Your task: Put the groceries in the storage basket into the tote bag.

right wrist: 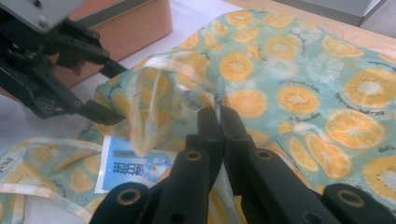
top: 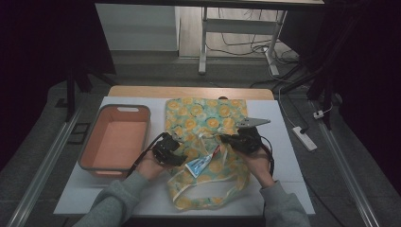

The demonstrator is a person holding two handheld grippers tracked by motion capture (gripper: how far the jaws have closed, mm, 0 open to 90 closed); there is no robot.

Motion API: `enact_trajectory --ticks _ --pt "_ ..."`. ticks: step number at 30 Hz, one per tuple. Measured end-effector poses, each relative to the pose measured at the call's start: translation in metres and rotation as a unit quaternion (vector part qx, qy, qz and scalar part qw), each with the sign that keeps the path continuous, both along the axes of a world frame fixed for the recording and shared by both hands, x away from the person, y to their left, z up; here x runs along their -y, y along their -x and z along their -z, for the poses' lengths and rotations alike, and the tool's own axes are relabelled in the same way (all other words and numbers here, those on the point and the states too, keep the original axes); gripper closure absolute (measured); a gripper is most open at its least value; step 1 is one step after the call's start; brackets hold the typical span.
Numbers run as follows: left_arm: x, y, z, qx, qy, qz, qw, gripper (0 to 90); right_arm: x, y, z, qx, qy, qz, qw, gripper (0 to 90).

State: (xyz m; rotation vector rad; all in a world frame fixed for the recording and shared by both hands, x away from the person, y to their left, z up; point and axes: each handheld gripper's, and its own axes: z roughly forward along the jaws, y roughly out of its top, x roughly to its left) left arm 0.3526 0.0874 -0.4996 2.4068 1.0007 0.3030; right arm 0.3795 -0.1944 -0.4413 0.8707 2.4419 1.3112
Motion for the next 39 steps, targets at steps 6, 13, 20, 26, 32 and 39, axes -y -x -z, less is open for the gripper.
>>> enact_trajectory --ticks 6,13,20,26,32,39 --pt "0.008 0.006 0.006 -0.007 -0.025 -0.001 0.9997 77.6 0.008 -0.001 0.001 0.0 0.001 0.011 0.9999 89.0" --pt "-0.004 0.012 -0.008 -0.026 0.02 0.009 0.9994 88.1 0.013 -0.003 0.005 0.0 0.008 0.02 0.9998 88.4" --pt "-0.035 0.019 -0.035 -0.026 0.102 0.021 0.9942 88.0 0.014 -0.004 0.01 -0.007 0.015 0.017 0.9997 84.0" --pt "-0.053 0.021 -0.038 -0.034 0.133 0.021 0.9903 88.0 0.01 0.004 0.009 0.009 0.009 0.007 0.9999 41.8" --pt "-0.06 0.022 -0.034 -0.039 0.142 0.021 0.9889 87.9 0.033 0.032 -0.005 0.01 -0.036 -0.025 0.999 32.5" --pt "-0.059 0.025 -0.033 -0.037 0.137 0.022 0.9896 87.8 0.079 0.06 -0.005 0.01 -0.055 -0.011 0.9984 32.4"
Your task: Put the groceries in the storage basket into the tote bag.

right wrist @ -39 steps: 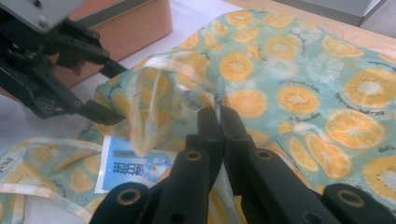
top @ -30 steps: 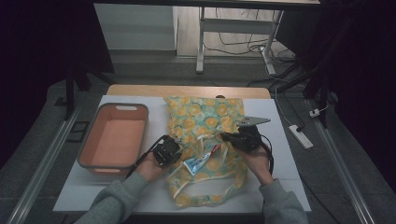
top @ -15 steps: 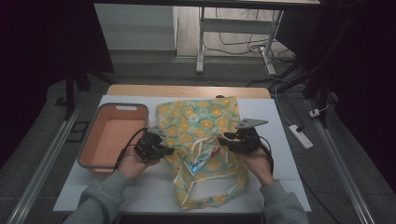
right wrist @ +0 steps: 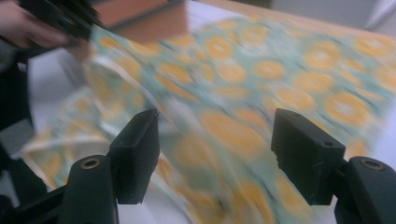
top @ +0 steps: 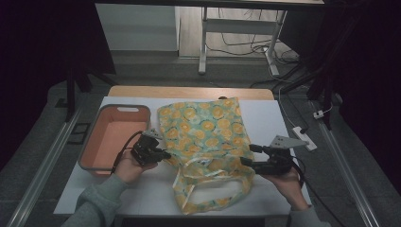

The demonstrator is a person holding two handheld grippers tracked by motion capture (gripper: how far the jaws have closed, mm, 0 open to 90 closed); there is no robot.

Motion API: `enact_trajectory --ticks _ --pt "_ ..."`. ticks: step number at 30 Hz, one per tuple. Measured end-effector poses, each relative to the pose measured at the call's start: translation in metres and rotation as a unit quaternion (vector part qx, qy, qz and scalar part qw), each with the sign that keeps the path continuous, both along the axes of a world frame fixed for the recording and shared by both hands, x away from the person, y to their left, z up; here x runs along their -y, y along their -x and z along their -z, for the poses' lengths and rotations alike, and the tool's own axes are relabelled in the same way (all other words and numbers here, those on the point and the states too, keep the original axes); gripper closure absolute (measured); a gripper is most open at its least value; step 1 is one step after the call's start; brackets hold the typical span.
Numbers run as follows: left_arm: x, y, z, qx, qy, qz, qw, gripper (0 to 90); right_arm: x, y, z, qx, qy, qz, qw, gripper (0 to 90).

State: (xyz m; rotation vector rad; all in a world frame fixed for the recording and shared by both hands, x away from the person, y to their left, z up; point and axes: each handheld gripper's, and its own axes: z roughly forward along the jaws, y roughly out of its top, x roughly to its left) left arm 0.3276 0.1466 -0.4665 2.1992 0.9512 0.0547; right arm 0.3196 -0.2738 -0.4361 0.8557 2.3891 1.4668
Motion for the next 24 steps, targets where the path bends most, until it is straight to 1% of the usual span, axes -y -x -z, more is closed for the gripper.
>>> enact_trajectory --ticks 2,3,4,5,6,8,12,14,15,17,18,19,20,21,22,24 --pt "-0.001 0.0 0.0 -0.001 0.001 -0.001 1.0 87.8 0.012 0.004 0.006 0.0 0.01 0.017 0.9998 33.0" --pt "-0.001 0.0 0.0 -0.001 0.001 -0.002 1.0 87.7 0.016 0.004 0.01 -0.001 0.028 0.027 0.9993 33.1" --pt "-0.001 -0.001 0.0 0.0 0.0 -0.003 1.0 87.7 0.017 0.005 0.015 -0.003 0.056 0.035 0.9978 33.0" --pt "-0.001 -0.001 0.0 0.0 0.0 -0.004 1.0 87.6 0.018 0.004 0.021 -0.008 0.077 0.039 0.9962 33.1" --pt "-0.001 0.0 0.0 0.0 0.002 -0.006 1.0 87.5 0.019 0.002 0.028 -0.019 0.089 0.043 0.9949 34.1" --pt "-0.002 0.0 0.0 0.0 0.003 -0.007 1.0 87.5 0.021 -0.001 0.041 -0.039 0.106 0.049 0.9924 35.0" --pt "-0.003 0.0 0.001 -0.001 0.003 -0.009 1.0 87.4 0.017 -0.011 0.062 -0.064 0.133 0.054 0.9876 39.8" --pt "-0.003 -0.001 0.002 -0.001 0.002 -0.008 1.0 87.4 0.013 -0.017 0.07 -0.073 0.146 0.056 0.985 44.0" --pt "-0.002 -0.001 0.002 -0.002 0.002 -0.008 1.0 87.4 0.01 -0.02 0.073 -0.076 0.153 0.058 0.9836 47.6" --pt "-0.002 -0.001 0.002 -0.001 0.001 -0.007 1.0 87.6 0.004 -0.024 0.079 -0.077 0.161 0.06 0.982 60.7" --pt "-0.002 -0.001 0.003 -0.002 0.001 -0.006 1.0 87.6 0.002 -0.025 0.08 -0.067 0.165 0.066 0.9819 72.4" --pt "-0.002 0.0 0.003 -0.001 0.0 -0.006 1.0 87.7 0.0 -0.026 0.08 -0.065 0.161 0.069 0.9825 84.0" --pt "-0.002 0.0 0.002 -0.002 0.002 -0.007 1.0 87.8 -0.001 -0.028 0.08 -0.074 0.151 0.064 0.9836 88.4" --pt "-0.002 0.001 0.002 -0.002 0.003 -0.007 1.0 87.8 -0.001 -0.028 0.08 -0.077 0.146 0.061 0.9844 88.9" --pt "-0.003 0.001 0.002 -0.002 0.004 -0.006 1.0 87.9 -0.002 -0.028 0.078 -0.073 0.147 0.056 0.9848 89.1" --pt "-0.004 0.002 0.0 -0.001 0.007 -0.005 1.0 87.9 -0.001 -0.023 0.072 -0.062 0.138 0.047 0.9874 89.2"
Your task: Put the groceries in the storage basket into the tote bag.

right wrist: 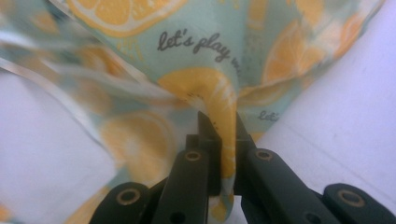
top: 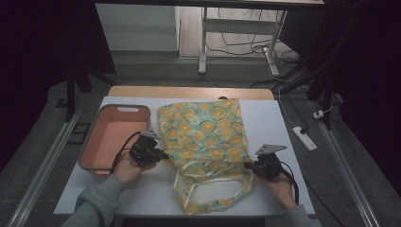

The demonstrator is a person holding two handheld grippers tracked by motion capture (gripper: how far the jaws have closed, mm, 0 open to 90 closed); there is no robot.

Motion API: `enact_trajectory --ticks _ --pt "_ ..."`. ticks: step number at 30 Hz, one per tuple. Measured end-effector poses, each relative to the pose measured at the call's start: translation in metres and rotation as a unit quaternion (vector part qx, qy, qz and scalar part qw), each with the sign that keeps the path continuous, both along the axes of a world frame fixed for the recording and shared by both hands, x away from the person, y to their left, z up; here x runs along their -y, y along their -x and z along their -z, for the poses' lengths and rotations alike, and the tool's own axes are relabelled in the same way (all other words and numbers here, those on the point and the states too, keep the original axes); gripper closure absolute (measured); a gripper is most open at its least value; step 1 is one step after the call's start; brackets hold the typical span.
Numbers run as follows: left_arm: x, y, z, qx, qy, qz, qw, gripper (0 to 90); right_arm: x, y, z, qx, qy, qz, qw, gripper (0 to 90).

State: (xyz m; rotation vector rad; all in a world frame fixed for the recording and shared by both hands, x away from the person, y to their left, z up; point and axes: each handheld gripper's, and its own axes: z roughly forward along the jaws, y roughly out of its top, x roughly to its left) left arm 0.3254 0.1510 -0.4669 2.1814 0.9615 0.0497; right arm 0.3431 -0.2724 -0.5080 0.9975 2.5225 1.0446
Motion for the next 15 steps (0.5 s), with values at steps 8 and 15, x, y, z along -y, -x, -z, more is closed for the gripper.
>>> enact_trajectory --ticks 8,15 --pt "-0.001 0.002 -0.002 0.001 0.005 0.004 1.0 88.0 0.008 0.013 -0.031 0.053 -0.053 0.009 0.9971 89.2" --pt "-0.003 0.002 -0.004 0.002 0.012 0.004 0.9999 88.0 0.008 0.016 -0.038 0.068 -0.071 0.005 0.9952 89.3"
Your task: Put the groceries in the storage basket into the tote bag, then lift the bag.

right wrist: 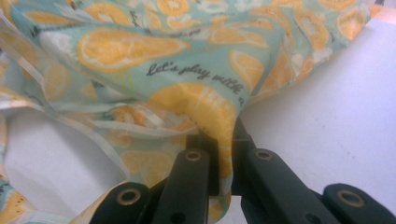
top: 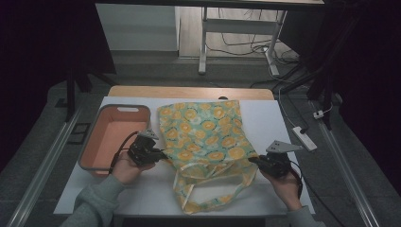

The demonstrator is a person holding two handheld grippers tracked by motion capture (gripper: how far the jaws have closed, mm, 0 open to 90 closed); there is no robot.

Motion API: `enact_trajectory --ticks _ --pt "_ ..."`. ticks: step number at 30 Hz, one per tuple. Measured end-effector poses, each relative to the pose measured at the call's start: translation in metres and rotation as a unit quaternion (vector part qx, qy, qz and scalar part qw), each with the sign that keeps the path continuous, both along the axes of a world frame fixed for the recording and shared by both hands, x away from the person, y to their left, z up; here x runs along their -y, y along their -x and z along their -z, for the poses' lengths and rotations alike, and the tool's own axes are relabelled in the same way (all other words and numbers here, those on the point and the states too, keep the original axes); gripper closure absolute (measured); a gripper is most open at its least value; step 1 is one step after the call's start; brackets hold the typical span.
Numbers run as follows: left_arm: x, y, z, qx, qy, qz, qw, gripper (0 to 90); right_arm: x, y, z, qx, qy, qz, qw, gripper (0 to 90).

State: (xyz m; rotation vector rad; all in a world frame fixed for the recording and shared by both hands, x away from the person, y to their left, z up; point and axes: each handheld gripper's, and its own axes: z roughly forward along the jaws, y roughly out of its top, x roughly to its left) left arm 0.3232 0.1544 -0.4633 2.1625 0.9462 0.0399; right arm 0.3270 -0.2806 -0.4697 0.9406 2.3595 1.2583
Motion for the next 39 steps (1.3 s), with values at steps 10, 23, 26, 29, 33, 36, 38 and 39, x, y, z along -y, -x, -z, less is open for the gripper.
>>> enact_trajectory --ticks 10,23,26,29,33,36,38,39 --pt "-0.003 0.0 -0.005 0.001 0.022 0.005 0.9997 88.2 0.004 0.005 -0.014 0.026 -0.025 0.006 0.9993 89.4" --pt "-0.02 0.003 -0.031 0.017 0.078 0.007 0.9968 88.3 -0.006 0.011 -0.051 0.066 -0.041 -0.003 0.9969 89.4" --pt "-0.025 0.003 -0.037 0.019 0.094 0.006 0.9954 88.3 -0.008 0.011 -0.059 0.075 -0.043 -0.004 0.9962 89.4" --pt "-0.029 0.002 -0.044 0.026 0.104 0.005 0.9942 88.3 -0.008 0.01 -0.069 0.083 -0.049 -0.003 0.9953 89.4" --pt "-0.031 0.001 -0.054 0.035 0.116 0.003 0.9926 88.3 -0.009 0.008 -0.087 0.1 -0.054 -0.002 0.9935 89.4" --pt "-0.033 -0.001 -0.058 0.036 0.125 0.003 0.9915 88.3 -0.01 0.005 -0.095 0.105 -0.057 0.001 0.9929 89.4" --pt "-0.036 -0.003 -0.06 0.033 0.137 0.002 0.9901 88.3 -0.011 0.004 -0.099 0.107 -0.06 0.0 0.9924 89.4" --pt "-0.036 -0.003 -0.06 0.033 0.138 0.001 0.9899 88.3 -0.011 0.003 -0.102 0.109 -0.061 0.0 0.9922 89.4"
